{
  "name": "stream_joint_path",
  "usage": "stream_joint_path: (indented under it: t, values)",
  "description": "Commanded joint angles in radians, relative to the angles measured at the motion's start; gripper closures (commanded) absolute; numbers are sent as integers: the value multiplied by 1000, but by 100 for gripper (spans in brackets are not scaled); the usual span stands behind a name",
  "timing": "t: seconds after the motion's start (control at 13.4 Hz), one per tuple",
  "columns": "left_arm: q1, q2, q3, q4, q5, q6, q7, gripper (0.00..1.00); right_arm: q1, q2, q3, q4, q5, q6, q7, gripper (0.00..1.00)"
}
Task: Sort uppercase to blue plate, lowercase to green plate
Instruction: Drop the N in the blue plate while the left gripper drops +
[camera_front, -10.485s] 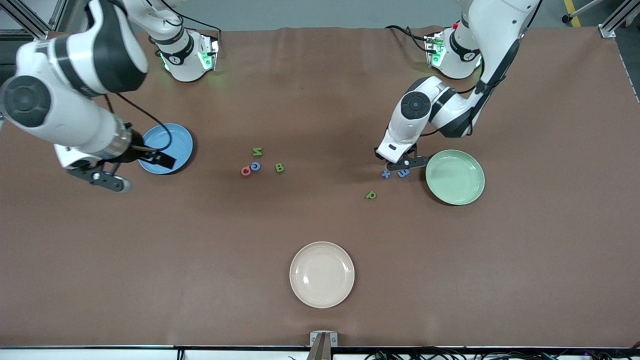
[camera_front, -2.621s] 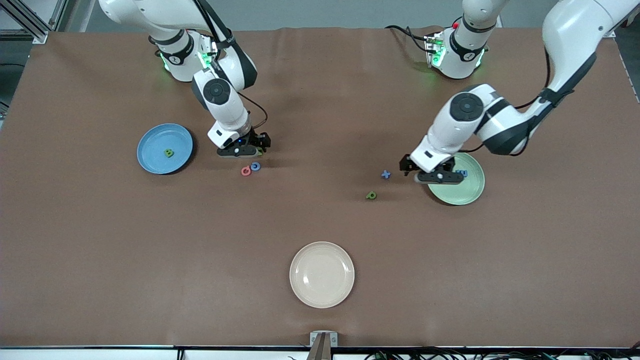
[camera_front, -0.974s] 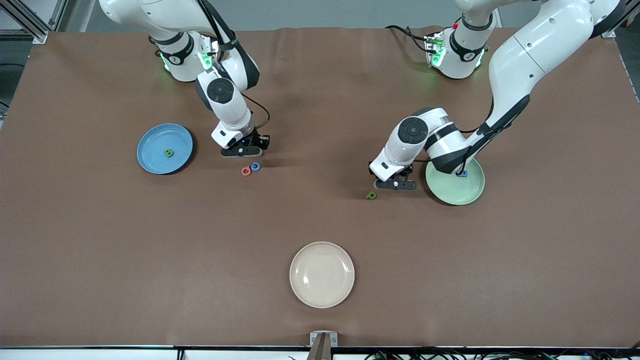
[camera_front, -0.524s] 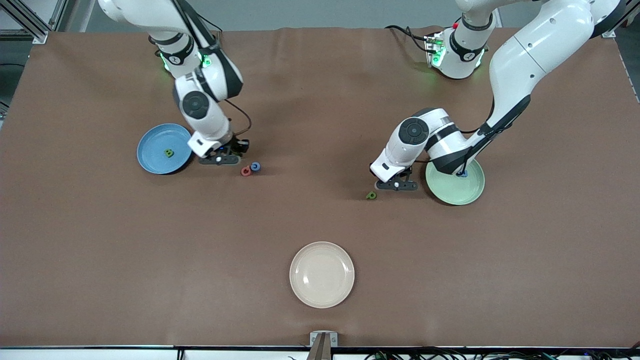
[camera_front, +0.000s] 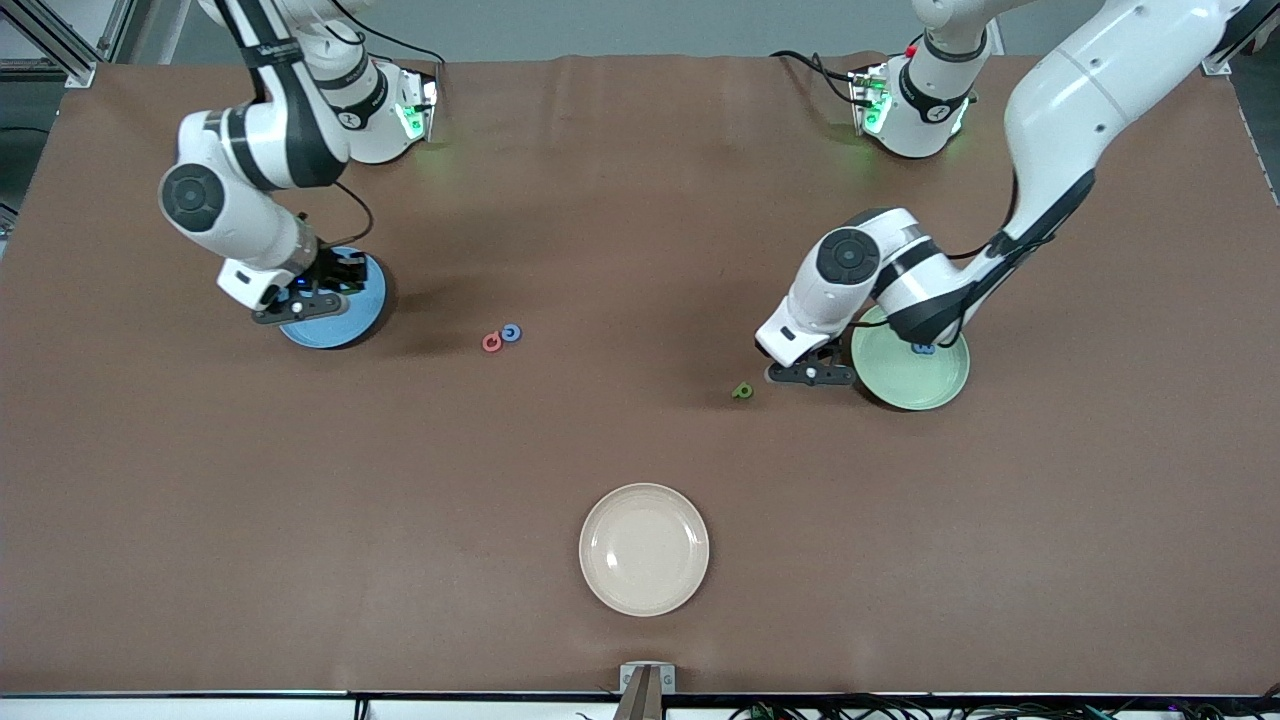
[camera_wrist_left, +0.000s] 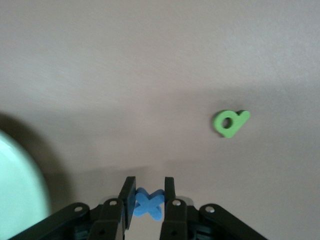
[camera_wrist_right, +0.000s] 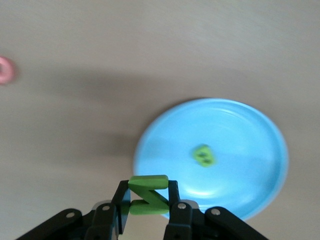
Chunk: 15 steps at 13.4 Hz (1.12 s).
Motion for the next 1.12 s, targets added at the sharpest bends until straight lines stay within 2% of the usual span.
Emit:
stream_joint_path:
  t: [0.0,0.22,0.45,0.75,0.82,0.9,0.97,1.05]
  values:
    - [216,-33,-128,-67,-4,-62,149,84,-84,-10,19,-58,-42,48,-34,100]
    - [333,-30,-145,-113,-1,-76,252,84,-161,28,18,-86,-43,100,-35,99]
    - [418,-26,-144,-156,14,-75,327,84,-207,118,18,-105,-44,204,-35,98]
    - [432,-1,-107,-177,71,-64,349,82,-236,241,18,-115,-44,356,-35,98]
    - [432,7,-99,-182,92,-60,349,82,-236,246,18,-113,-43,359,-35,89]
    - [432,13,-96,-182,99,-52,349,82,-238,246,18,-112,-43,353,-35,59]
    - [425,14,-84,-180,100,-37,349,82,-238,243,18,-112,-44,349,-35,18]
    - [419,14,-69,-180,105,-21,350,80,-238,238,18,-112,-44,341,-35,0]
